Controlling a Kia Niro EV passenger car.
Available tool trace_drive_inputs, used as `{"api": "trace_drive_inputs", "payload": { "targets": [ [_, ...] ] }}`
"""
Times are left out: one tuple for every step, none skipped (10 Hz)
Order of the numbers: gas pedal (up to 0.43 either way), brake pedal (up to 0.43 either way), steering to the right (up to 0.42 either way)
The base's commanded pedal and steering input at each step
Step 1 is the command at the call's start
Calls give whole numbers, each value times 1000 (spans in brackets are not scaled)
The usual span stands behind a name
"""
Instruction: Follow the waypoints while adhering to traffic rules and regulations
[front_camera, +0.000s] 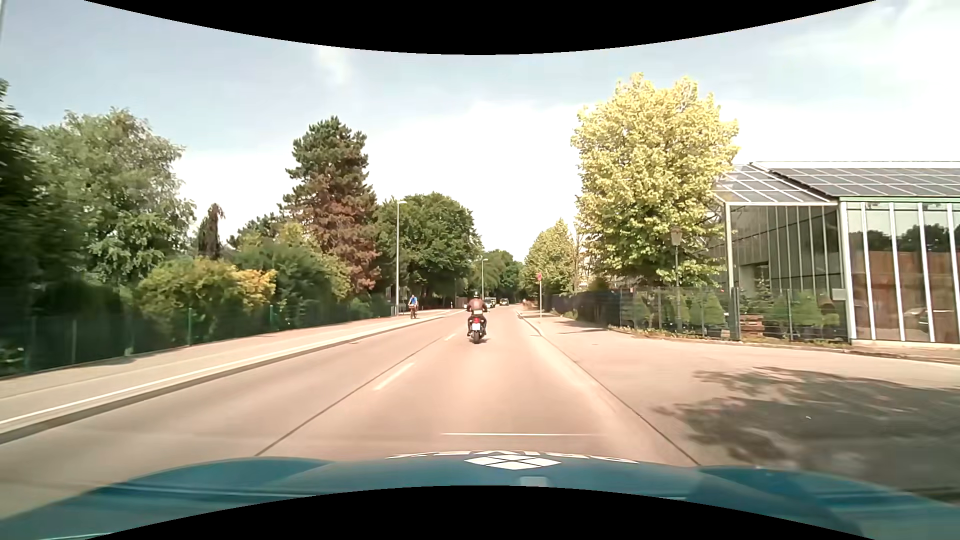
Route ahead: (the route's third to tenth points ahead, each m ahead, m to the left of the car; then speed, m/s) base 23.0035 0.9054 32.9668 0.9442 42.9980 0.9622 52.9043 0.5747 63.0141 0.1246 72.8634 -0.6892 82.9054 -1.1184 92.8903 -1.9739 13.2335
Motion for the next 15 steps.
{"api": "trace_drive_inputs", "payload": {
  "targets": [
    [0, 0, -5],
    [0, 0, -5],
    [0, 0, -5],
    [0, 0, -5],
    [0, 0, -4],
    [0, 0, -3],
    [0, 0, -2],
    [0, 0, -2],
    [0, 0, -1],
    [0, 0, -1],
    [0, 0, 0],
    [0, 0, 0],
    [0, 0, 0],
    [0, 0, 1],
    [0, 0, 2]
  ]
}}
